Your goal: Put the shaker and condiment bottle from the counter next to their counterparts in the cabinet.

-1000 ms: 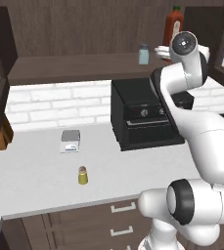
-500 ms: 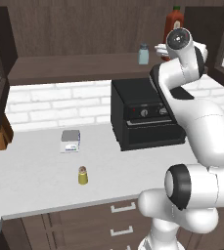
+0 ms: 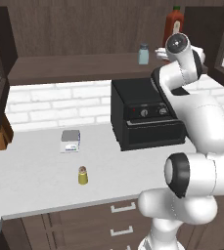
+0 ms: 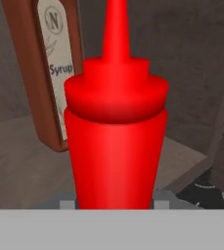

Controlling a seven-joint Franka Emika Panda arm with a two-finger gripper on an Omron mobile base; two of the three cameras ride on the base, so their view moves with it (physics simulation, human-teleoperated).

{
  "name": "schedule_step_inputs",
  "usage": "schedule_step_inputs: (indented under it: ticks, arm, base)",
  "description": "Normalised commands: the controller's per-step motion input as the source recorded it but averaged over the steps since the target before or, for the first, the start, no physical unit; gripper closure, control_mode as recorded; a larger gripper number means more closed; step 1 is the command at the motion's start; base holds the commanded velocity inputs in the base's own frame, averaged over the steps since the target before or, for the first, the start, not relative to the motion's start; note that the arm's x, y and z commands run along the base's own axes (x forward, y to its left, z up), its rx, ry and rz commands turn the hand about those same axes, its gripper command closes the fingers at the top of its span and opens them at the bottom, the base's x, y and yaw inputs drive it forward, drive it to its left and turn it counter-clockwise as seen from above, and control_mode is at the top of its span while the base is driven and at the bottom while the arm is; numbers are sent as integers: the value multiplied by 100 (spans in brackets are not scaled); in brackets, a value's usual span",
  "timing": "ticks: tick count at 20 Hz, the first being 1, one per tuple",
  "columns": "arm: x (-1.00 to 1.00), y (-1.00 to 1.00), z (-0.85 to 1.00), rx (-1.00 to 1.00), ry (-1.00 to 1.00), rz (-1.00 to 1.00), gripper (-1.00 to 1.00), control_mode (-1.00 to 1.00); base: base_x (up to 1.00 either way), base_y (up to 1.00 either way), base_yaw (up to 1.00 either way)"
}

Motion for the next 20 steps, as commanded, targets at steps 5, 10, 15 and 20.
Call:
schedule_step_inputs:
  ticks: [5,10,15,20]
  arm:
    - [42,-7,-15,0,0,0,100,-100]
    - [36,-6,-5,0,0,0,100,-100]
    - [27,-19,-32,0,-2,0,100,-100]
    - [36,-19,-37,0,-1,0,100,-100]
  base:
    - [0,0,0]
    - [0,0,0]
    - [0,0,0]
    - [0,0,0]
